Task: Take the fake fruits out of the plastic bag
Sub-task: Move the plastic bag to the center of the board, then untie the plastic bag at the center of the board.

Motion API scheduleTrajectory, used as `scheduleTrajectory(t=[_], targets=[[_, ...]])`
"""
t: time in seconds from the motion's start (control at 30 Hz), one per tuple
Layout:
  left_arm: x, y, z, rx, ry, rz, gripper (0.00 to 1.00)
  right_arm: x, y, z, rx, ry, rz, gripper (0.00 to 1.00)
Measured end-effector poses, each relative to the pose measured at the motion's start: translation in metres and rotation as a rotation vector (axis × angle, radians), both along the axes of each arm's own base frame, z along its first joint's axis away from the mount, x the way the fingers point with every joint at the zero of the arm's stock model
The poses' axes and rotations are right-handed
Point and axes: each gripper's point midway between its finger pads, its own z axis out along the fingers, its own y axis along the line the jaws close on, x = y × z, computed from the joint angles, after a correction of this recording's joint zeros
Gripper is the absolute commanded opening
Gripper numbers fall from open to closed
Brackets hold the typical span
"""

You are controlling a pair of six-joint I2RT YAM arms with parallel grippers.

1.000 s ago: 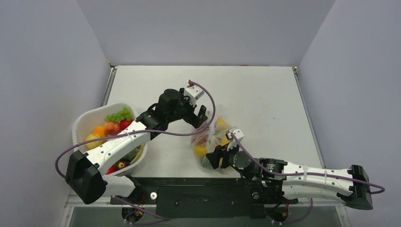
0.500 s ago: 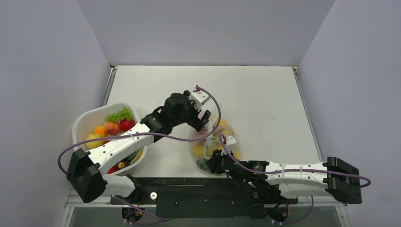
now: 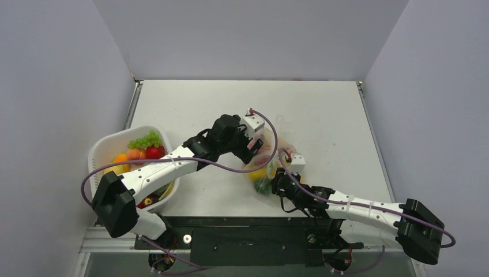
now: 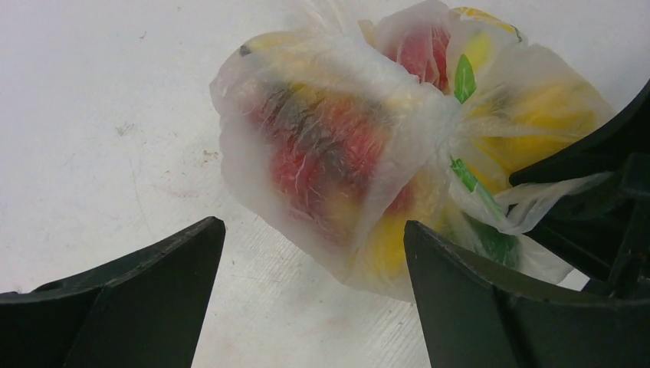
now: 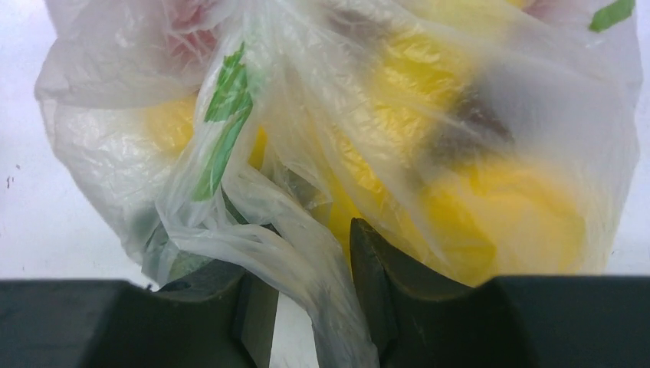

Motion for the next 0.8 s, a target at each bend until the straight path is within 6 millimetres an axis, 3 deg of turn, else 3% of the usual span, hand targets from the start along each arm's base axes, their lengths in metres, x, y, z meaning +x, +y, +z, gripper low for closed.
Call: scheduleTrajectory(t=[0.1, 0.4, 0.63, 0.7, 0.8], targets=[[0.002, -0.007, -0.007, 0.020, 0.021, -0.004, 0.84, -0.005, 0.003, 0.002, -0.022, -0.009, 0.057, 0.37], [-0.004, -0.024, -0.031, 0.078, 0.091, -0.036, 0.71, -0.045, 0.046, 0.014, 0.018, -0.038, 0.268, 0.42], [-0.019, -0.044, -0.044, 0.101, 0.136, -0.105, 0.69, -0.041, 0.041, 0.037, 0.049, -0.102, 0.222, 0.44], [-0.025, -0.049, -0.048, 0.114, 0.148, -0.122, 0.61, -0.039, 0.039, 0.048, 0.066, -0.123, 0.207, 0.44], [-0.033, -0.056, -0.056, 0.138, 0.156, -0.144, 0.38, -0.036, 0.033, 0.065, 0.088, -0.154, 0.185, 0.45]])
